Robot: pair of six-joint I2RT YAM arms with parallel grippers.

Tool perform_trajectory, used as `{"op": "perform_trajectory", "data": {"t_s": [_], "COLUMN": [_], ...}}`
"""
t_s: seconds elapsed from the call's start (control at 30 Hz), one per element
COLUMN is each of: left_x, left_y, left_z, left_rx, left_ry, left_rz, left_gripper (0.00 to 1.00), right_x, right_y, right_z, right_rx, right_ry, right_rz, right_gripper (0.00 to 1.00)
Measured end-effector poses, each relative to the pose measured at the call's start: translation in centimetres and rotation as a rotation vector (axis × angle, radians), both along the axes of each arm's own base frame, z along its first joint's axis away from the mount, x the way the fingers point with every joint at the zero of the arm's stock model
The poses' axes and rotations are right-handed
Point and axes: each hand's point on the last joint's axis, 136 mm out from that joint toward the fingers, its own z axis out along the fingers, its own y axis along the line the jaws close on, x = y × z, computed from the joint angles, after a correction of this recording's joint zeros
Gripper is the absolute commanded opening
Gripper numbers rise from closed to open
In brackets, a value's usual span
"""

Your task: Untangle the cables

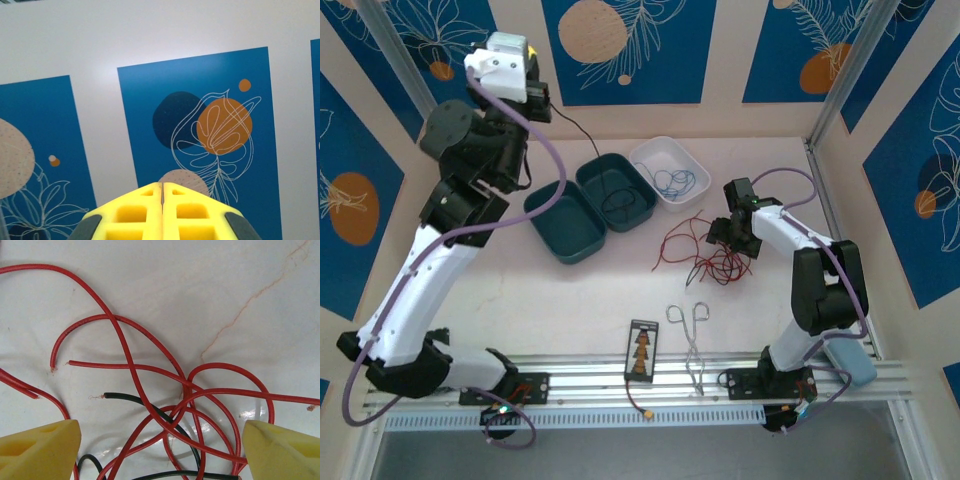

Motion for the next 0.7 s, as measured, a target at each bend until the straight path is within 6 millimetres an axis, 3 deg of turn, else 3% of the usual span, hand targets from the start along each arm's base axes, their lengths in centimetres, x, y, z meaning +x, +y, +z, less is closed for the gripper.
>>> {"op": "perform_trajectory", "data": {"t_s": [0.17,0.33,0.7], "left_x": [3.3,5.4,6.0], "left_y": [-1.1,-1.2,1.1], "left_z": [-0.4,0.9,4.1], "left_rx": [-0.013,-0.037,-0.129], "left_ry": [0.018,0.007,-0.057], "left_rz": [-0.033,-0.044,-0.055], "left_gripper": [0.00,0.00,0.00], "right_x": [0.1,0.5,0.6], "right_y": [0.0,0.2,0.8], "right_z": [0.3,0.9,1.3], "right_rx": [0.001,0.004,0.004], "right_ry": [-0.006,-0.019,-0.023], "right_rz": [0.000,0.002,0.020], "right_gripper": [0.86,0.87,0.88]}}
